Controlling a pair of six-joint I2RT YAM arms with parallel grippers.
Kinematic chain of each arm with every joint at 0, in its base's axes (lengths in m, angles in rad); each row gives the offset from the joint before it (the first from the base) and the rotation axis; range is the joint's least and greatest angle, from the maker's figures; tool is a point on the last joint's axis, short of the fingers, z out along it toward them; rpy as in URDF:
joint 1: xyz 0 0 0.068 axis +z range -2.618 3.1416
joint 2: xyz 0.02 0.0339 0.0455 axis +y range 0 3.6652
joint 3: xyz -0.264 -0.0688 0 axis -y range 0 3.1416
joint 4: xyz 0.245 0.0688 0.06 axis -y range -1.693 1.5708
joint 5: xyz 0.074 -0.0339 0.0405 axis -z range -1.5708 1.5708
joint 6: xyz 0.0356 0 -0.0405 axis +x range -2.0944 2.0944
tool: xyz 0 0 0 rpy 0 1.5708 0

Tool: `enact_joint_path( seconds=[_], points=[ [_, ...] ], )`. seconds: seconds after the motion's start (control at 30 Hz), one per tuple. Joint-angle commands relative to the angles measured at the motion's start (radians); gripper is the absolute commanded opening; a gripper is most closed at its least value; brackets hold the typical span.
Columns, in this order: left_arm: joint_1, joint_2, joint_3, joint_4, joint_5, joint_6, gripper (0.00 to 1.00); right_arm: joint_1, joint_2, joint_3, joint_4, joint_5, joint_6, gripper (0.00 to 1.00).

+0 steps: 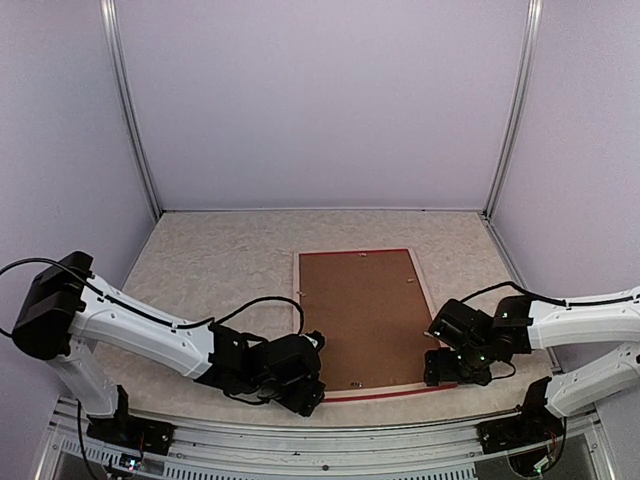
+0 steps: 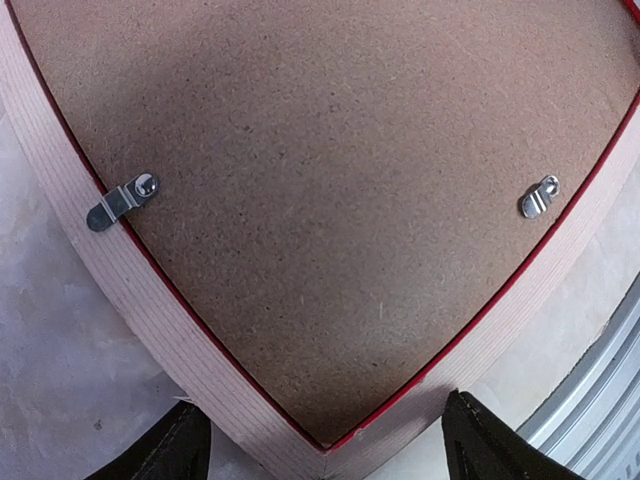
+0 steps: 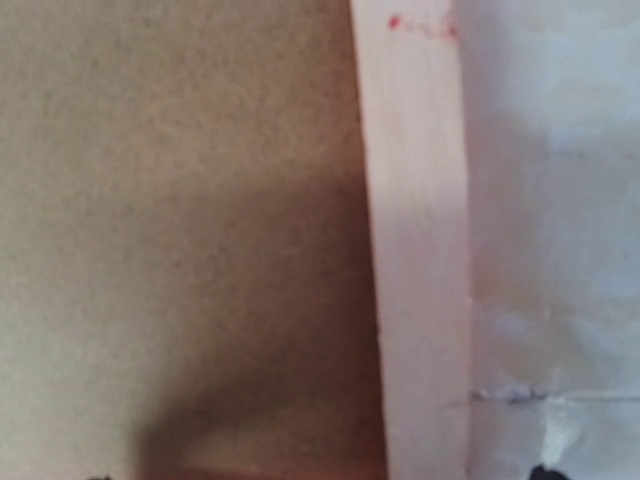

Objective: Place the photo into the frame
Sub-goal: Press the backboard against the frame body, then press the fastener onto the backboard.

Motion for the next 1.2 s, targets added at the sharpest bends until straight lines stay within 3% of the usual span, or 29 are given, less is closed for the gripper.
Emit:
enact_joint_path(
  seconds=[0.0,0.27,0.43,0.57,0.9,1.17],
  points=[
    [0.027,-0.002,-0.021,0.024,-0.02,-0.01,0.79,0.011,0.014,0.009,0.021,0.043,0.021,0.89],
    [0.096,-0.097,-0.042,0.051,0.002,-0.009,0.91,-0.012,-0.016,0.089,0.011,0.132,0.017,0.91],
    [0.179,-0.189,-0.079,0.084,0.049,-0.001,0.98,-0.097,-0.012,0.132,0.039,0.149,-0.072,0.94],
    [0.303,-0.22,-0.103,0.127,0.129,-0.005,0.99,-0.221,0.031,0.145,0.144,0.131,-0.186,0.95],
    [0.504,-0.124,-0.009,0.142,0.204,0.046,0.82,-0.411,0.234,0.23,0.348,0.05,-0.412,0.9],
    [0.585,-0.01,0.096,0.103,0.266,0.107,0.73,-0.448,0.311,0.258,0.411,-0.022,-0.475,0.89]
  ],
)
